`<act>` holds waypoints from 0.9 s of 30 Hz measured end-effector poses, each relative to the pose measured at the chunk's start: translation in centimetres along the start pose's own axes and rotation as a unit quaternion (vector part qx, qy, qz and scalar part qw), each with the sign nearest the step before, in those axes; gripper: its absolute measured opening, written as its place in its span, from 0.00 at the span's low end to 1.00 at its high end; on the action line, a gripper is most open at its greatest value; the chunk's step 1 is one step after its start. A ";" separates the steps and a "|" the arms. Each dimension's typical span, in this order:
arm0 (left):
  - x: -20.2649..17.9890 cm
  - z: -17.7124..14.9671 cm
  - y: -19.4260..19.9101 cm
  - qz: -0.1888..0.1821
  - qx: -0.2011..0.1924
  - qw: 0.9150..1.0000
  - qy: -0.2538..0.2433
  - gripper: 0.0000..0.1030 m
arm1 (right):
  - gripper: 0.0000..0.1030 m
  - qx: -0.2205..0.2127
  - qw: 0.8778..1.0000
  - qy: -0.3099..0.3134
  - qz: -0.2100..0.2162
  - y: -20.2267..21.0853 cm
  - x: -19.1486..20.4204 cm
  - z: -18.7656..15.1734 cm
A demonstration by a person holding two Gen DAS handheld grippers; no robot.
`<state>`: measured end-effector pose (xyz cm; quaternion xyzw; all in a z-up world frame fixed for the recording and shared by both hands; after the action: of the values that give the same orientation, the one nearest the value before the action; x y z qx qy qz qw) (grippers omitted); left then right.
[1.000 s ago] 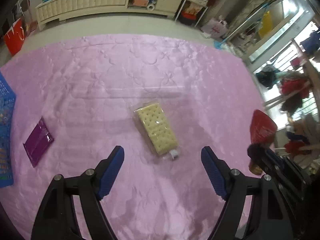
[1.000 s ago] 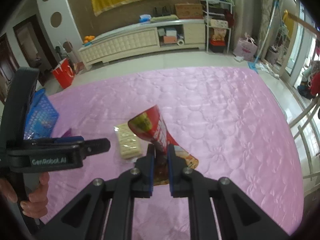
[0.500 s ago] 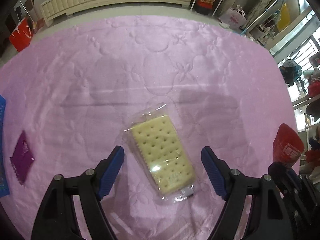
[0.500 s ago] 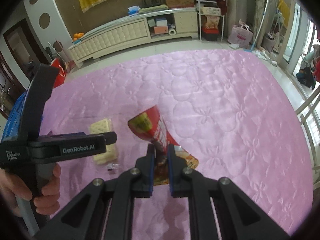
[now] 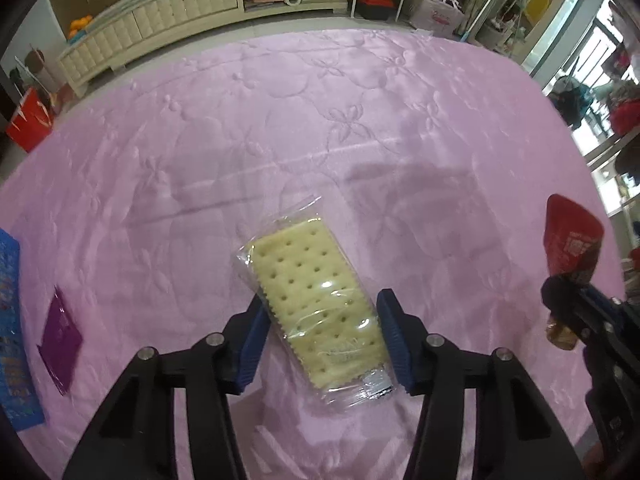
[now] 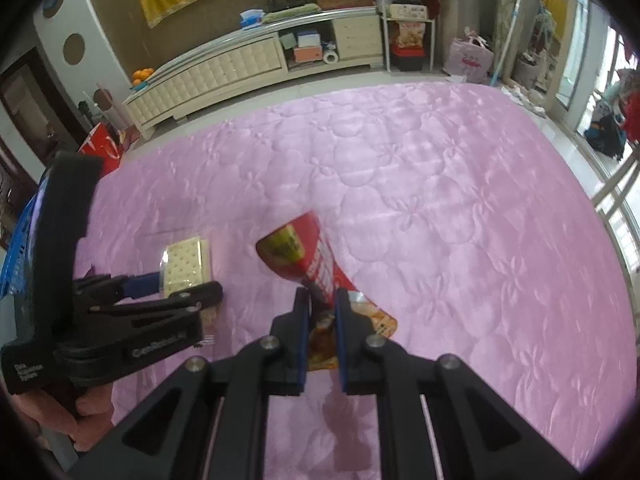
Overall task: Organize snacks
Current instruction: 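Grasp the clear cracker pack with the left tool, then carry the cracker pack and red pack toward the blue basket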
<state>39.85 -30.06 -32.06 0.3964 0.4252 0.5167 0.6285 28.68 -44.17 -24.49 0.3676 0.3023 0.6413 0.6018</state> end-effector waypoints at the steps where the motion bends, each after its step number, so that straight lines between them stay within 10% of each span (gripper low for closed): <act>1: 0.4 -0.5 0.6 -0.003 -0.003 1.000 0.000 0.49 | 0.14 0.000 1.000 -0.001 -0.001 0.2 0.2 -0.1; 27: 12.0 -6.8 26.1 -0.054 -0.204 0.977 -0.023 0.49 | 0.14 -0.116 0.990 0.082 0.023 15.7 16.9 1.1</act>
<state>26.49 -13.84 -11.26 0.2484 0.3172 0.5487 0.7325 20.90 -28.92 -9.08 0.2481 0.2659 0.7138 0.5985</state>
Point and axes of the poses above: each gripper's, at about its wrist camera, not at the fingertips, and y roughly against the way its jaws point, x to its left, z to its top, the point moved 7 cm from there along -y, roughly the way its jaws point, and after that the axes turned 5 degrees about y, right-handed, at the moved point
